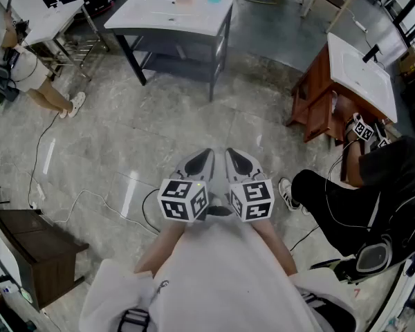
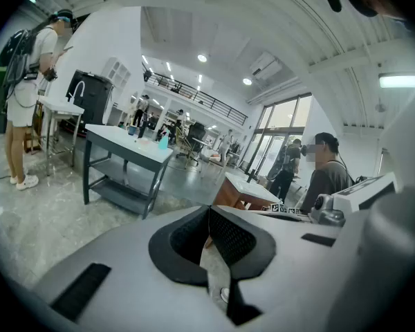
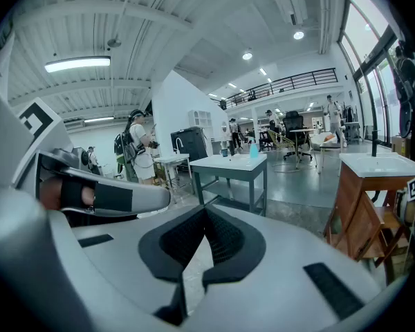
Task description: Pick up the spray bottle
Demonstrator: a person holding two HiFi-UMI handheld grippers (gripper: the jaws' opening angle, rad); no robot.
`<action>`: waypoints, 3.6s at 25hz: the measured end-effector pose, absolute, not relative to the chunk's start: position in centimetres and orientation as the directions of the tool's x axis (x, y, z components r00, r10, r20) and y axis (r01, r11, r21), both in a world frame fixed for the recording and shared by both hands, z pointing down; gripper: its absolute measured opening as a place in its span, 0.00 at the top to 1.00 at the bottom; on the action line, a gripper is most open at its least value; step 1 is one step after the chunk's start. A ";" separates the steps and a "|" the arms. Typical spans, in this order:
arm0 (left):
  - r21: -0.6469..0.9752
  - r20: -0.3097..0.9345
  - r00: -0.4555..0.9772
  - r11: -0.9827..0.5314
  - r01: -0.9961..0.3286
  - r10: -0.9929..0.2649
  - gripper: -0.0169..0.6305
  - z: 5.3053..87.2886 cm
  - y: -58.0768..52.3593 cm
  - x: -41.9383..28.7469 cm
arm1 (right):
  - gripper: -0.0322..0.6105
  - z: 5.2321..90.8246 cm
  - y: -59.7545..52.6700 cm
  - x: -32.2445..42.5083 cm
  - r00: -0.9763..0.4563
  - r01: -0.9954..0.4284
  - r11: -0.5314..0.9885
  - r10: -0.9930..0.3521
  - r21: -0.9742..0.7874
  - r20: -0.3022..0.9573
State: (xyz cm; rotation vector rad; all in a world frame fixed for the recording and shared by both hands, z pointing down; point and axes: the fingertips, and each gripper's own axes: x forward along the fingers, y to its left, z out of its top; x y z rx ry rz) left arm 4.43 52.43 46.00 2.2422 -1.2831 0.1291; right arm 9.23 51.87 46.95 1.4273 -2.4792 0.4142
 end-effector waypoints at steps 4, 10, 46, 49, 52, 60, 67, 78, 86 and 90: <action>0.407 0.343 0.544 -0.401 -0.821 -0.766 0.93 45.6 52.8 4.2 | 0.91 46.6 52.2 9.0 -0.485 -0.870 0.480 -0.799 -0.110 0.354; 0.402 0.342 0.550 -0.410 -0.819 -0.762 0.93 45.7 53.3 4.4 | 0.91 46.5 52.8 8.7 -0.479 -0.874 0.474 -0.805 -0.106 0.350; 0.404 0.351 0.524 -0.379 -0.832 -0.776 0.93 46.9 50.2 4.6 | 0.91 47.9 50.4 9.8 -0.489 -0.871 0.469 -0.789 -0.148 0.373; 0.406 0.357 0.529 -0.382 -0.830 -0.770 0.93 47.2 49.0 4.6 | 0.91 48.4 49.4 9.8 -0.485 -0.871 0.471 -0.786 -0.137 0.383; 0.403 0.361 0.544 -0.399 -0.823 -0.758 0.93 47.5 47.6 5.1 | 0.91 48.8 48.3 10.0 -0.478 -0.876 0.462 -0.788 -0.142 0.387; 0.397 0.361 0.577 -0.439 -0.806 -0.733 0.93 47.2 42.9 5.7 | 0.91 48.9 43.6 10.5 -0.452 -0.890 0.431 -0.802 -0.146 0.389; 0.399 0.358 0.584 -0.446 -0.801 -0.729 0.93 46.8 38.2 4.8 | 0.91 48.8 39.1 10.0 -0.433 -0.900 0.412 -0.808 -0.142 0.399; 0.412 0.346 0.592 -0.450 -0.793 -0.728 0.93 46.6 30.8 1.9 | 0.91 49.3 32.3 7.4 -0.416 -0.907 0.397 -0.805 -0.139 0.422; 0.421 0.347 0.596 -0.448 -0.789 -0.724 0.93 47.0 26.0 -1.1 | 0.91 49.5 27.7 4.7 -0.405 -0.912 0.386 -0.808 -0.135 0.427; 0.419 0.338 0.607 -0.462 -0.782 -0.719 0.93 46.7 23.3 -2.1 | 0.91 49.3 25.1 3.7 -0.397 -0.917 0.374 -0.816 -0.139 0.420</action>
